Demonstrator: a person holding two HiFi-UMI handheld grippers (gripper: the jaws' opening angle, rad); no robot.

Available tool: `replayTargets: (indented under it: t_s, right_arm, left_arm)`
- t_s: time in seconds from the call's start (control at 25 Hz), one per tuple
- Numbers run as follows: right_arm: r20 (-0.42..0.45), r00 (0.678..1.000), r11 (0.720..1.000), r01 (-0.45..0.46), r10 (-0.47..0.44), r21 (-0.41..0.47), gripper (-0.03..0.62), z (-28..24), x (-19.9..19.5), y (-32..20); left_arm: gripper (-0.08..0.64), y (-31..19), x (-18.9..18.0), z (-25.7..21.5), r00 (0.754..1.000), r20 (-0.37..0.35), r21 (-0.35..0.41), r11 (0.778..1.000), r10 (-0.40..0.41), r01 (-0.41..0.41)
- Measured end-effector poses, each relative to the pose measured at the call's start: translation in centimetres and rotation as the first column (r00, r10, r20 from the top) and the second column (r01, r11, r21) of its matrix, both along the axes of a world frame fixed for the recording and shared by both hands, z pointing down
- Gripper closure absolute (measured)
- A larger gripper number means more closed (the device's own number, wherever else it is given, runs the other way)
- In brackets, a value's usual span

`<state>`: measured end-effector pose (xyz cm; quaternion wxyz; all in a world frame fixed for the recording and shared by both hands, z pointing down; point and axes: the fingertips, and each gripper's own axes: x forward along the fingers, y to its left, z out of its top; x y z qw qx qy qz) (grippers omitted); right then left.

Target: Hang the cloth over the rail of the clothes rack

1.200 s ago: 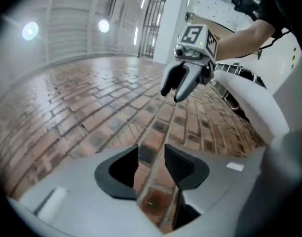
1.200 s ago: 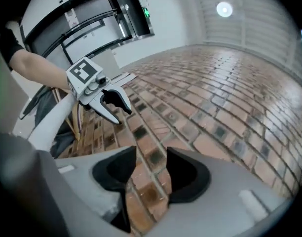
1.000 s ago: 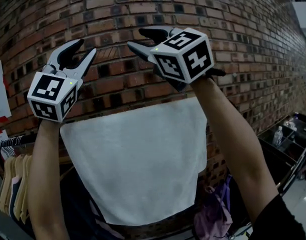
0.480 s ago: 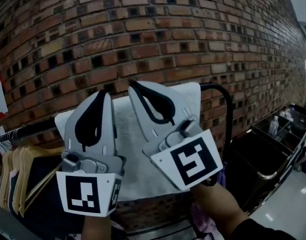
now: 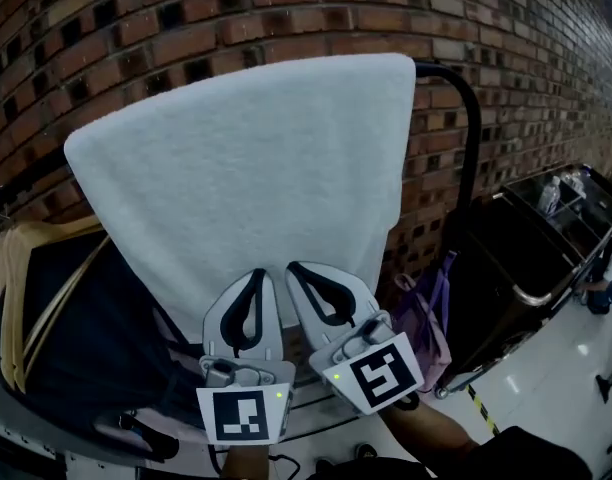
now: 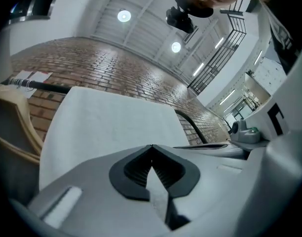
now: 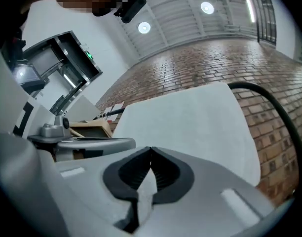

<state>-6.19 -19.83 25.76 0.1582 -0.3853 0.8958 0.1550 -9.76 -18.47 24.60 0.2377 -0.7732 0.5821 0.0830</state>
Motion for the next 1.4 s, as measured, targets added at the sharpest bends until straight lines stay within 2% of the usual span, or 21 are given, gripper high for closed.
replayTargets:
  t_s: [0.24, 0.48, 0.88, 1.4]
  right_arm:
    - [0.002, 1.0, 0.997, 0.01, -0.01, -0.079, 0.588, 3.6, 0.3, 0.0]
    - [0.0, 1.0, 0.995, 0.004, -0.004, -0.098, 0.588, 4.8, 0.5, 0.4]
    - [-0.021, 1.0, 0.994, 0.017, -0.019, -0.112, 0.588, 6.1, 0.2, 0.5]
    - [-0.042, 0.998, 0.993, 0.032, -0.037, -0.116, 0.588, 6.7, -0.2, 0.5]
  left_arm:
    - [0.552, 0.1, 0.3, 4.0, 1.0, 0.012, -0.085, 0.996, -0.027, 0.028]
    - [0.552, -0.2, 0.8, 5.8, 1.0, -0.008, -0.136, 0.991, -0.018, 0.016]
    - [0.552, -0.3, 1.2, 6.9, 1.0, -0.005, -0.161, 0.987, -0.006, 0.005]
    - [0.552, -0.5, 1.1, 7.5, 0.998, 0.036, -0.16, 0.986, -0.051, 0.056]
